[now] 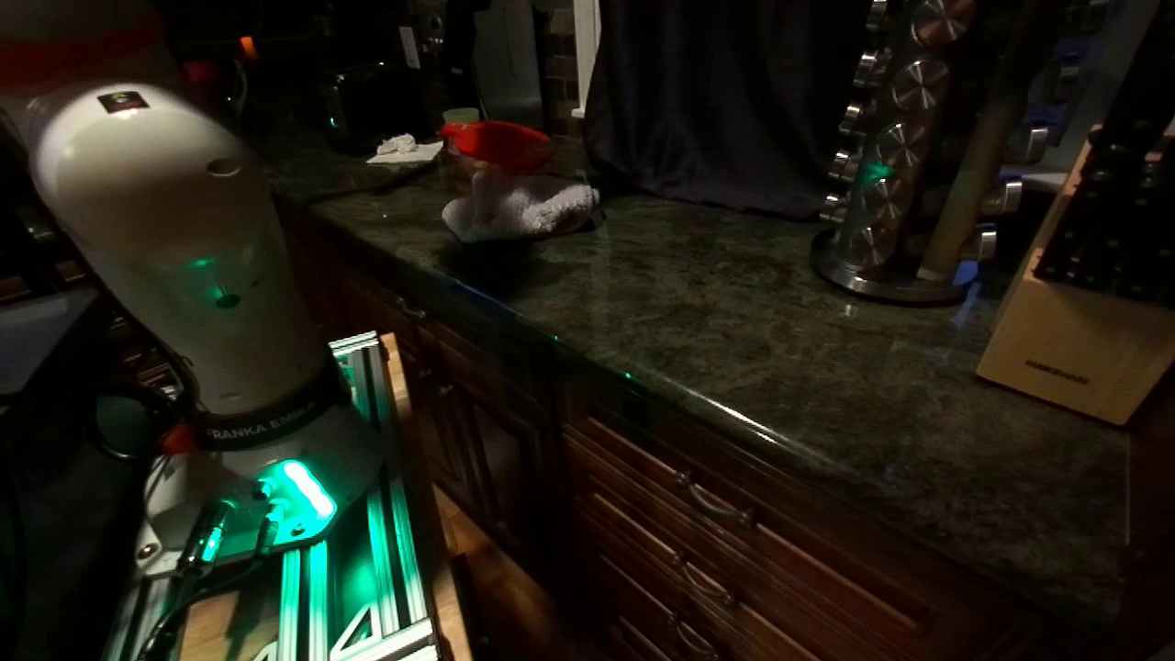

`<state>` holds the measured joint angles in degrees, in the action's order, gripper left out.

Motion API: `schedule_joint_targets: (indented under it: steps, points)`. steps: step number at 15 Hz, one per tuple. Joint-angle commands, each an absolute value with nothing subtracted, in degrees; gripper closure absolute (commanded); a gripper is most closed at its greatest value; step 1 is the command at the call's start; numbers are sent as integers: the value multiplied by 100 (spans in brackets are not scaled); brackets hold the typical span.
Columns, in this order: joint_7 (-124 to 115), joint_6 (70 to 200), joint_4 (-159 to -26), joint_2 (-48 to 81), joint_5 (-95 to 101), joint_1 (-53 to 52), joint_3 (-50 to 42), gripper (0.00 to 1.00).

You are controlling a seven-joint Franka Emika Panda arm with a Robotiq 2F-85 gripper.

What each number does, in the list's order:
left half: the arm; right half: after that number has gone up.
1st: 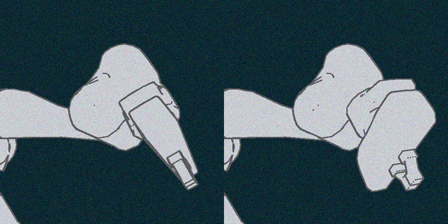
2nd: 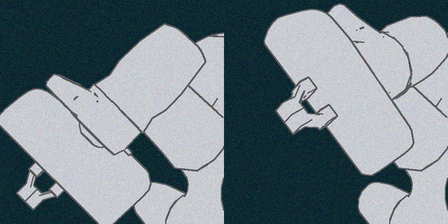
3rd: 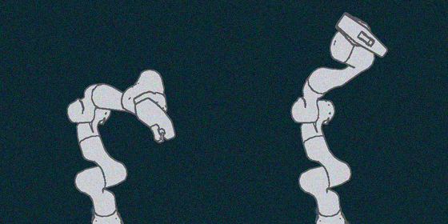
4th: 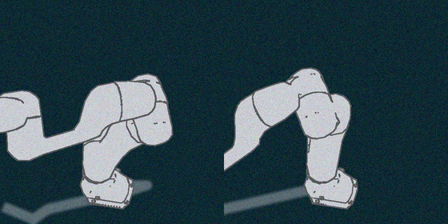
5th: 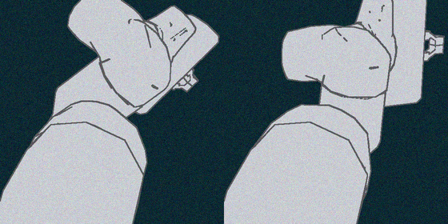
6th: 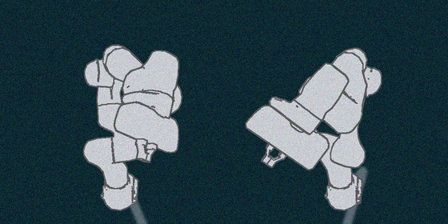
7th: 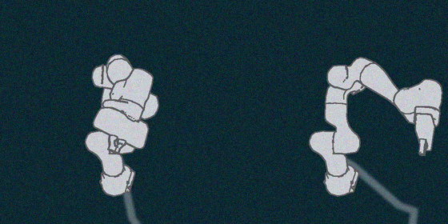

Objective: Shift the red lid to the right

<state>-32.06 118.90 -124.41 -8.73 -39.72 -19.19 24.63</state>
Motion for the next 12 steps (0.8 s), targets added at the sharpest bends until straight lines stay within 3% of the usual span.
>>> schedule_joint_targets:
  steps: [1, 7, 8, 9, 10, 11, 12]
  points:
    - [-3212, 12321, -12246, -284, -4685, -2208, 2588, 0]
    - [-3422, 13139, -12253, 272, -4993, -2516, 2695, 0]
    - [-3408, 13302, -12235, 384, -5060, -2562, 2697, 21]
    - [-3486, 13458, -12229, 474, -5052, -2615, 2703, 10]
    - [-3531, 13594, -12213, 563, -5062, -2658, 2704, 16]
    - [-3595, 13772, -12208, 651, -5062, -2706, 2707, 5]
    - [-3657, 13971, -12204, 745, -5095, -2760, 2715, 2]
